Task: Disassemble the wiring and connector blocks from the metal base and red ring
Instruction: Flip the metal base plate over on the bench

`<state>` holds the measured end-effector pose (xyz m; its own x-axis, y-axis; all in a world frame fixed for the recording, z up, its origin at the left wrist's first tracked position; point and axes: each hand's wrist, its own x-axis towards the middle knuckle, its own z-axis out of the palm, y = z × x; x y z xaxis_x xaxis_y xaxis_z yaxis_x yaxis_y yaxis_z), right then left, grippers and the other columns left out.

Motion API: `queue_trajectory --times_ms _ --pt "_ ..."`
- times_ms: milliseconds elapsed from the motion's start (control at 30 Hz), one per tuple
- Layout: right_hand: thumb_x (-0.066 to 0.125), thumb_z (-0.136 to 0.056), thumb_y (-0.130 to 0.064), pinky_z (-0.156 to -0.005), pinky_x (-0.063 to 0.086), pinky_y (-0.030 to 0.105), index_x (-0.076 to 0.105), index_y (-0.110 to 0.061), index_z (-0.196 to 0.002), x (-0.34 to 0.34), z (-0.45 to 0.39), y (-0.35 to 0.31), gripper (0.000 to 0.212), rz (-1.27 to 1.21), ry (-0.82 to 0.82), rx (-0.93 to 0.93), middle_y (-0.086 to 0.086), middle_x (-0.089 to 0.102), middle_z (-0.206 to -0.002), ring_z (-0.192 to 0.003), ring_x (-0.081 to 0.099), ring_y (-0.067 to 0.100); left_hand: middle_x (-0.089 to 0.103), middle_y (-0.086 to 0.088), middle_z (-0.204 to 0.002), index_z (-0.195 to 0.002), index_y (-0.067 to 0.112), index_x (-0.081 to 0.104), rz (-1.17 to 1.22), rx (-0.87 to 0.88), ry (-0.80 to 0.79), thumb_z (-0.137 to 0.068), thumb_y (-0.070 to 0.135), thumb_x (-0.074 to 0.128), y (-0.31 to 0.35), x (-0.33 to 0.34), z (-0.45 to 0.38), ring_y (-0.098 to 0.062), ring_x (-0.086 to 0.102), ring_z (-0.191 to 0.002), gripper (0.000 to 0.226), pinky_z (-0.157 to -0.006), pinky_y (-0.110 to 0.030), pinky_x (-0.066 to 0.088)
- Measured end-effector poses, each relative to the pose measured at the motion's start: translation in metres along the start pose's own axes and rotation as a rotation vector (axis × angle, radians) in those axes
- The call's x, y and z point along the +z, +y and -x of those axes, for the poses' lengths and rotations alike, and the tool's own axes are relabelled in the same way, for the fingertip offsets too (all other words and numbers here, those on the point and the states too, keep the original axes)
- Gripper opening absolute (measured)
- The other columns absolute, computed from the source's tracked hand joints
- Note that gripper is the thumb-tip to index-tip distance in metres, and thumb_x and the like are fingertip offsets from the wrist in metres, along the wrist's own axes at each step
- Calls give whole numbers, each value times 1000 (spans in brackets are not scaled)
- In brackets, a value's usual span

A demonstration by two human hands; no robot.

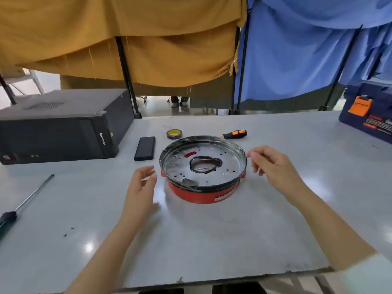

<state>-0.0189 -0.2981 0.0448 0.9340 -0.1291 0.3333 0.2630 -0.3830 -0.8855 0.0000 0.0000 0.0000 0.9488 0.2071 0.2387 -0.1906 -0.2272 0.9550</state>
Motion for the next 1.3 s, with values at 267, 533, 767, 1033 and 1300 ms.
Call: queue_trajectory --times_ms 267,533,767,1033,1300 --pt "51 -89 -11 -75 39 27 61 -13 -108 6 -71 78 21 476 206 273 13 57 -108 -91 55 24 53 16 -115 -134 27 42 121 -187 -80 -94 24 51 -4 38 -49 -1 52 -101 41 -69 -7 37" --pt "54 -94 -30 -86 45 43 58 -6 -122 9 -73 116 36 861 183 320 18 51 -120 -111 50 37 68 7 -111 -122 32 56 227 -230 -149 -87 7 48 -17 40 -58 -10 63 -103 43 -85 -29 49" --pt "50 -89 -22 -67 41 33 64 -11 -93 2 -76 112 18 912 182 326 12 57 -102 -88 55 32 68 5 -110 -120 32 57 191 -230 -155 -84 2 46 -19 38 -61 -16 62 -105 48 -93 -38 47" --pt "44 -92 -24 -58 36 35 37 -16 -101 -1 -76 110 14 659 132 333 2 53 -80 -73 53 27 68 1 -110 -118 35 59 161 -243 -173 -73 5 47 -18 34 -59 -23 62 -107 55 -97 -48 46" --pt "42 -94 -19 -48 40 18 61 -35 -90 11 -71 96 26 190 124 139 -6 62 -65 -55 52 7 67 -4 -110 -117 31 60 177 -282 -151 -76 -7 40 -13 35 -57 -26 61 -103 59 -88 -43 48"
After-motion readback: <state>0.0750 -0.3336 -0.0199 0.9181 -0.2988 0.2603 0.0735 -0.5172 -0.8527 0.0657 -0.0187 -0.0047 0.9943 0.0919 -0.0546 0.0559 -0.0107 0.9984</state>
